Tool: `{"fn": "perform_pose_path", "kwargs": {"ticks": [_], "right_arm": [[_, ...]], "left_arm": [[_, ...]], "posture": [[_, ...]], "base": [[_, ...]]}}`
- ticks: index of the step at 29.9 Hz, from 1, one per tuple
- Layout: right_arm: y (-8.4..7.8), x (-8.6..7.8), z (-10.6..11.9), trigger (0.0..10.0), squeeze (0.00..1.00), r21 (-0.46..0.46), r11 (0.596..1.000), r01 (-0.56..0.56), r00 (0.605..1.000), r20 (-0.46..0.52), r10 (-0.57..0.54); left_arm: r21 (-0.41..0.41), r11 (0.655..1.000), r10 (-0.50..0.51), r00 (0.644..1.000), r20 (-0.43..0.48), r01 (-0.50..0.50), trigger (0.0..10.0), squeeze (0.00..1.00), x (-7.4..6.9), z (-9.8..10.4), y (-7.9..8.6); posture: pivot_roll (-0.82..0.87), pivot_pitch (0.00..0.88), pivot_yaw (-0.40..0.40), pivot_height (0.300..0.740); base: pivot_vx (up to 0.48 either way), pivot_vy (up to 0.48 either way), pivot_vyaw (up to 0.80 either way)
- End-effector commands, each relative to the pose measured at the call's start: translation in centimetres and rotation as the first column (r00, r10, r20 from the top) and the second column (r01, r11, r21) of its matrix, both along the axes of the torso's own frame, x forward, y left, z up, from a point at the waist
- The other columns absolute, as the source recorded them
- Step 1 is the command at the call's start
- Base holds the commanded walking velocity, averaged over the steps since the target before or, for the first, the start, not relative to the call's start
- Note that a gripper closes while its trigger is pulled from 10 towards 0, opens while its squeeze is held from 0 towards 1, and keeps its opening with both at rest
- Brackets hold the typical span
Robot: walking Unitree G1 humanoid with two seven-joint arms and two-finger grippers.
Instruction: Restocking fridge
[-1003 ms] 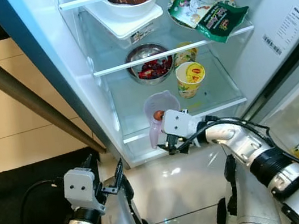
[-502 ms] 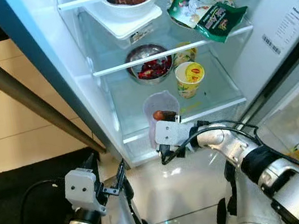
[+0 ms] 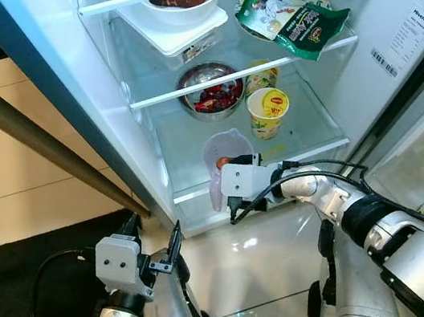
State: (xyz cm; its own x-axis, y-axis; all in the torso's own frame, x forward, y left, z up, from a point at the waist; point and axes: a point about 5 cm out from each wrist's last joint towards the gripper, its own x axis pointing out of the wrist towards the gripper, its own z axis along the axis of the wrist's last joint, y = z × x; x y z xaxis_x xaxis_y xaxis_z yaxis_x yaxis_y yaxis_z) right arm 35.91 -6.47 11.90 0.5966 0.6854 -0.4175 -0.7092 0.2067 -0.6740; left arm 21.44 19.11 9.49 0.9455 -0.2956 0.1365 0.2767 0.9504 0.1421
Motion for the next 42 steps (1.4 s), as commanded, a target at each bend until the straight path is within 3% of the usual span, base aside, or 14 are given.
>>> {"fn": "perform_pose_path", "kwargs": {"ticks": [1, 22, 33, 34, 35, 36, 37, 42], "right_arm": [[-0.1, -0.3, -0.7, 10.0, 0.00, -0.041, 0.999, -0.019, 1.000, -0.007, 0.019], [0.3, 0.1, -0.1, 10.0, 0.00, -0.091, 0.994, -0.061, 0.998, 0.028, 0.064], [-0.5, 0.1, -1.3, 10.0, 0.00, -0.247, 0.967, -0.059, 0.998, 0.004, 0.062], [-0.5, 0.2, -1.2, 7.0, 0.00, -0.256, 0.965, -0.057, 0.998, 0.010, 0.061], [-0.5, 0.2, -1.2, 7.0, 0.00, -0.256, 0.965, -0.057, 0.998, 0.010, 0.061], [-0.5, 0.2, -1.2, 2.7, 0.00, -0.265, 0.963, -0.054, 0.998, 0.015, 0.060], [-0.6, 0.3, -1.1, 0.0, 0.00, -0.272, 0.961, -0.052, 0.998, 0.020, 0.060], [-0.7, 0.7, -0.6, 0.7, 0.00, -0.286, 0.958, -0.024, 0.998, 0.053, 0.041]], "left_arm": [[0.029, 1.000, -0.001, 1.000, -0.023, 0.002, 10.0, 0.00, -0.3, -0.3, 0.3], [0.033, 0.999, -0.001, 1.000, -0.007, 0.001, 10.0, 0.00, -0.2, 0.1, 0.3], [0.026, 1.000, -0.004, 1.000, 0.003, 0.003, 10.0, 0.00, 0.1, 0.2, 0.0], [0.025, 1.000, -0.003, 1.000, 0.004, 0.003, 10.0, 0.00, 0.1, 0.3, 0.0], [0.025, 1.000, -0.003, 1.000, 0.004, 0.003, 10.0, 0.00, 0.1, 0.3, 0.0], [0.024, 1.000, -0.003, 1.000, 0.005, 0.003, 10.0, 0.00, 0.1, 0.3, 0.0], [0.024, 1.000, -0.003, 1.000, 0.005, 0.003, 10.0, 0.00, 0.1, 0.3, 0.0], [0.023, 1.000, 0.000, 1.000, 0.007, 0.000, 10.0, 0.00, 0.0, 0.4, 0.0]], "posture": [[0.19, 0.298, -0.004, 0.360], [0.19, 0.295, -0.008, 0.360], [0.19, 0.289, -0.016, 0.360], [0.19, 0.289, -0.016, 0.360], [0.19, 0.289, -0.016, 0.360], [0.19, 0.290, -0.017, 0.360], [0.19, 0.290, -0.017, 0.360], [0.19, 0.293, -0.017, 0.360]], "base": [[0.000, 0.000, 0.00], [0.000, 0.000, 0.00], [0.000, 0.000, 0.00], [0.000, 0.000, 0.00], [0.000, 0.000, 0.00], [0.000, 0.000, 0.00], [0.000, 0.000, 0.00], [0.000, 0.000, 0.00]]}}
